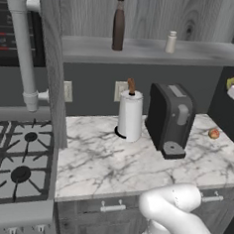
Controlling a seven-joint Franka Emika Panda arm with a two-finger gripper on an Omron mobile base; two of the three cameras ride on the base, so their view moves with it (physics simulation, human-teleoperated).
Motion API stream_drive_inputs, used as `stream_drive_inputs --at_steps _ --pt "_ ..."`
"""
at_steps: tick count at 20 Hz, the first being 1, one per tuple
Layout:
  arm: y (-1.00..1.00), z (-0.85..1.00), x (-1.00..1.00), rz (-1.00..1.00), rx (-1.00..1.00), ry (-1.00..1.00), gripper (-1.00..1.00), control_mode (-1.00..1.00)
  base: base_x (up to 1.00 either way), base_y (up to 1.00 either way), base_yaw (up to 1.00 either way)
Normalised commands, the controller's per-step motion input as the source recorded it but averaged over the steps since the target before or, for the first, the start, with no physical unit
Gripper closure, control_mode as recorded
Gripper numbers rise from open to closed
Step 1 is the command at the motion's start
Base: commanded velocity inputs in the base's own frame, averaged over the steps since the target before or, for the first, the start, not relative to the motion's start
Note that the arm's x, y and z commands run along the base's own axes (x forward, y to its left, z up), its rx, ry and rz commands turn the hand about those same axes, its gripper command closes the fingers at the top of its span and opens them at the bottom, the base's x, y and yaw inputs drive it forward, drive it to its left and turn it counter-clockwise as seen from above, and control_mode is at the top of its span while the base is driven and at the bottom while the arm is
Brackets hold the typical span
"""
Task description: There are various items on the counter. Only move the condiments/shakers into the cabinet.
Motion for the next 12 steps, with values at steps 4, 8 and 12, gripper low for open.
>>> stream_drive_inputs --at_steps 4,8,12 --pt "0.41 0.98 -0.25 0.16 -0.13 0.02 1.00 -1.00 0.00 0.00 0.00" --pt "0.14 0.66 -0.22 0.13 -0.12 0.16 1.00 -1.00 0.00 0.00 0.00" --pt "0.04 0.38 -0.01 0.11 -0.08 0.24 1.00 -1.00 0.00 0.00 0.00"
